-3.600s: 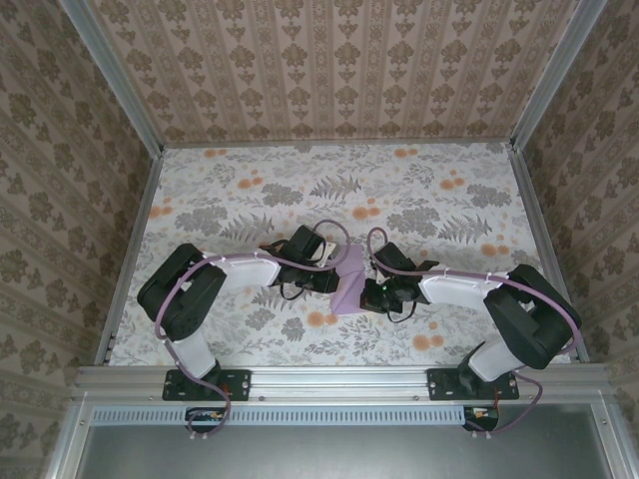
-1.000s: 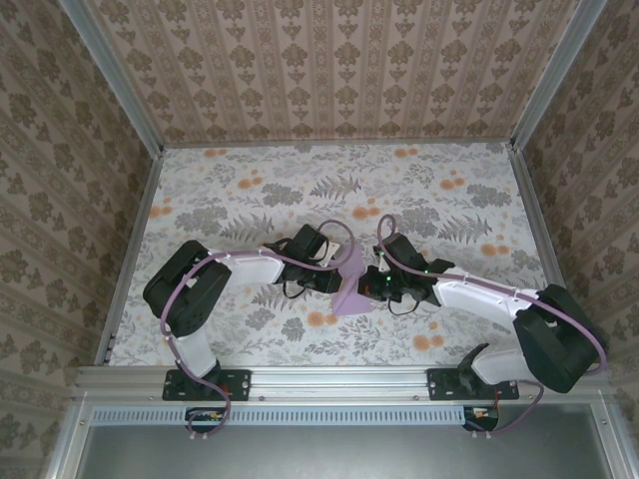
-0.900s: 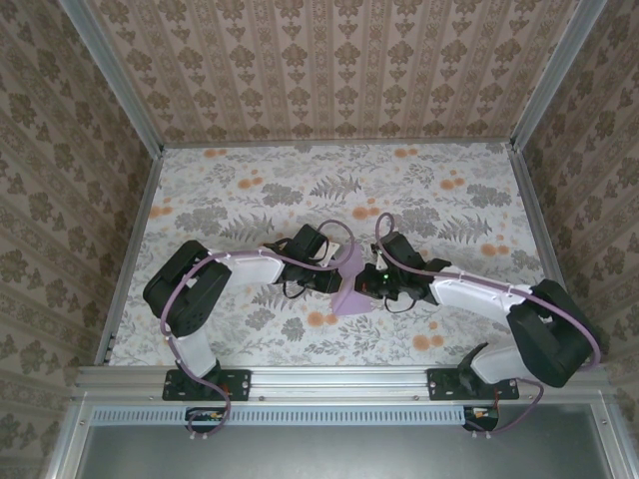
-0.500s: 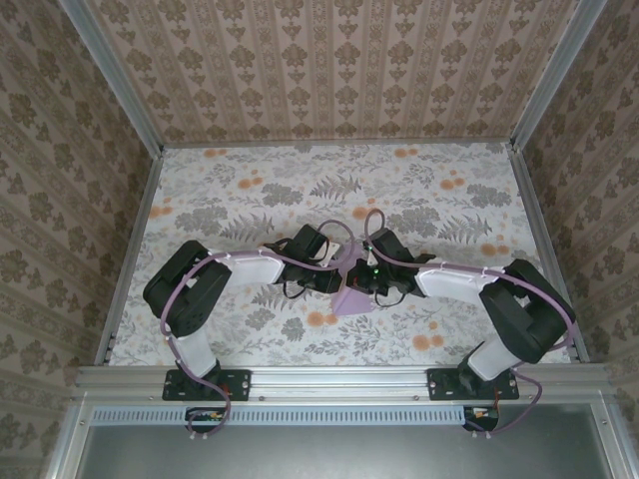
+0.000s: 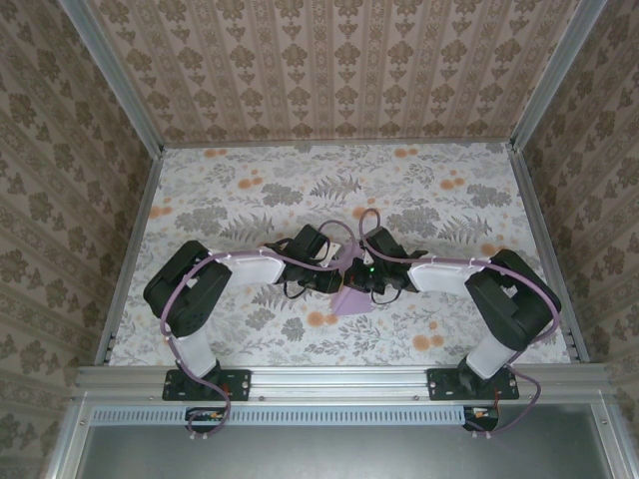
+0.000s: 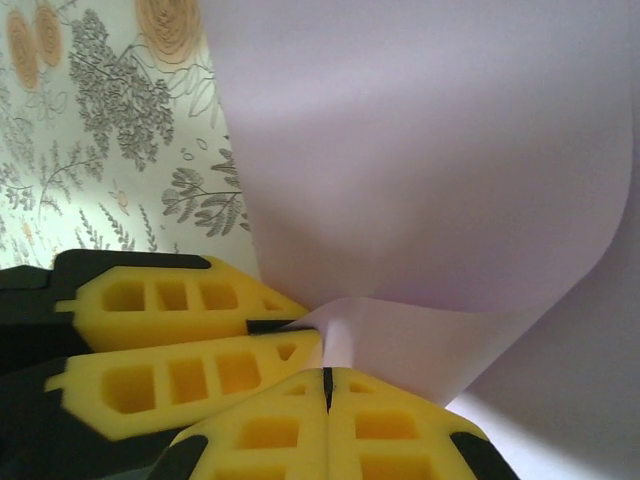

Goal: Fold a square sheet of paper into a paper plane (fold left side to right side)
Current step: Fold the triangle a second time at the center of the table.

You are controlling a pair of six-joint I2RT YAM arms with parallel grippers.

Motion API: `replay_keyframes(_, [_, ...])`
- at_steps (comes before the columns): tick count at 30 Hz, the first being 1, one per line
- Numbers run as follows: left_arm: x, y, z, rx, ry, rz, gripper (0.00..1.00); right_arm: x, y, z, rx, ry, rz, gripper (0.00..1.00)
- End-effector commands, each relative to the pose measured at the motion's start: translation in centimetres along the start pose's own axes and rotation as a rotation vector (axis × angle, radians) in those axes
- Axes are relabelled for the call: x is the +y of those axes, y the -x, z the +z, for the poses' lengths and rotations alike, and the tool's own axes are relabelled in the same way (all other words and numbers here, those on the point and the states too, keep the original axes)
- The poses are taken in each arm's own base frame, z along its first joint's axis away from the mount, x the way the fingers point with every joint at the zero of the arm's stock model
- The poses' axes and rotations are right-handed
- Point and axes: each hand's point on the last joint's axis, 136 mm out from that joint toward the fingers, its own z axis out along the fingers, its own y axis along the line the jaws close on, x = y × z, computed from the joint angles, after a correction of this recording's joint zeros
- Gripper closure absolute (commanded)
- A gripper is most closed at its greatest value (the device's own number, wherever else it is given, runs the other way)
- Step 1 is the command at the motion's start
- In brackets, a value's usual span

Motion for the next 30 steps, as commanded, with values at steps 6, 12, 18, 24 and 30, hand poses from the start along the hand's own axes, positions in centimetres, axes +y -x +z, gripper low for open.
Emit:
replay_keyframes(6, [0.2, -1.1, 0.7, 0.060, 0.016, 0.014, 0.86, -1.5, -0.4, 0.3, 0.016, -0.059, -0.009, 1.00])
replay_keyframes(12, [0.2, -1.1, 0.8, 0.064, 0.016, 0.014, 0.86, -2.5, -0.9, 0.3, 0.024, -0.094, -0.006, 1.00])
replay_keyframes(18, [0.1, -1.1, 0.9, 0.070, 0.018, 0.018, 0.87, -3.4, -1.3, 0.4, 0.032, -0.118, 0.001, 1.00])
replay_keyframes(24, [0.1, -1.1, 0.9, 0.072, 0.019, 0.021, 0.87, -4.5, -1.9, 0.4, 0.040, -0.147, 0.013, 1.00])
replay_keyframes(30, [-0.1, -0.8, 0.4, 0.058, 0.026, 0.026, 0.84, -5.5, -2.4, 0.6, 0.048, -0.170, 0.027, 1.00])
